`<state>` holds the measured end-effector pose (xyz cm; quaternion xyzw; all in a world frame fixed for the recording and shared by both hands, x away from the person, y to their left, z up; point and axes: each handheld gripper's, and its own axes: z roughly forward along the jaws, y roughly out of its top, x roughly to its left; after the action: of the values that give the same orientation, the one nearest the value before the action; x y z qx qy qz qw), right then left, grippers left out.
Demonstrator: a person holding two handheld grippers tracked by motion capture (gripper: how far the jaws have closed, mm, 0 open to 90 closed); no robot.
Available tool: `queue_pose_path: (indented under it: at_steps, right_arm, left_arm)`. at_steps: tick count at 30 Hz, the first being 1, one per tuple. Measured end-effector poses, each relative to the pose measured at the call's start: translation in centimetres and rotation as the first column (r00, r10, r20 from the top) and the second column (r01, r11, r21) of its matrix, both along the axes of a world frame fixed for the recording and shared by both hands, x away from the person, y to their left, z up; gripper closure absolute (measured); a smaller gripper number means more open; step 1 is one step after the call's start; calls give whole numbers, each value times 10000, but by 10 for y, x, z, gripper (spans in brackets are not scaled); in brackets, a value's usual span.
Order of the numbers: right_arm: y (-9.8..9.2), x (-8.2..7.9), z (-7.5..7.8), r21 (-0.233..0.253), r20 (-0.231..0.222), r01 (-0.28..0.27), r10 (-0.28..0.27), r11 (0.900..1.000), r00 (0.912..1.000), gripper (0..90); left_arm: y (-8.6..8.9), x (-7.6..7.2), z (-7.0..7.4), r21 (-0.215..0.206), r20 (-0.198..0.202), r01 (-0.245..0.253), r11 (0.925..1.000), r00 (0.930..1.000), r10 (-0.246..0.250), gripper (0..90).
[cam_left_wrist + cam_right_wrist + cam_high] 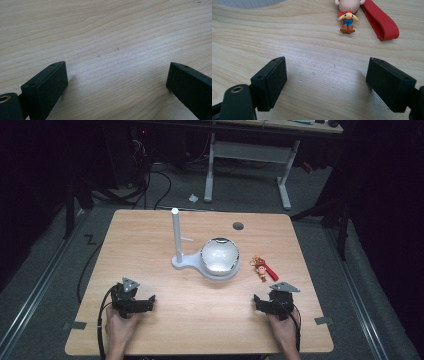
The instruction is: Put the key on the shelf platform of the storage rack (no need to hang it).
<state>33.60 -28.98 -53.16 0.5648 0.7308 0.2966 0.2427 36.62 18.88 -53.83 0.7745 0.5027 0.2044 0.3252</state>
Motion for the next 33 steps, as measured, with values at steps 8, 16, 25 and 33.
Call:
queue_pose_path:
  at_steps: [8, 16, 25, 33]
  right_arm:
    - [0, 0, 0, 7, -27, -31, 31, 10000, 10000, 159]
    - [-2, 0, 1, 45, -103, -171, 172, 9998, 9998, 194]
    - [-5, -4, 3, 51, -29, -229, 229, 9997, 9997, 287]
    - [-5, -8, 5, -70, 69, -296, 296, 9995, 9995, 346]
  left_arm:
    - [0, 0, 0, -2, -18, 22, 10000, 10000, -22, 40]
    - [0, -1, 0, -8, -27, 25, 10000, 10000, -25, 41]
    - [0, -1, 0, -49, -11, 44, 10000, 10000, -44, 46]
    - [0, -1, 0, -46, -12, 46, 10000, 10000, -46, 47]
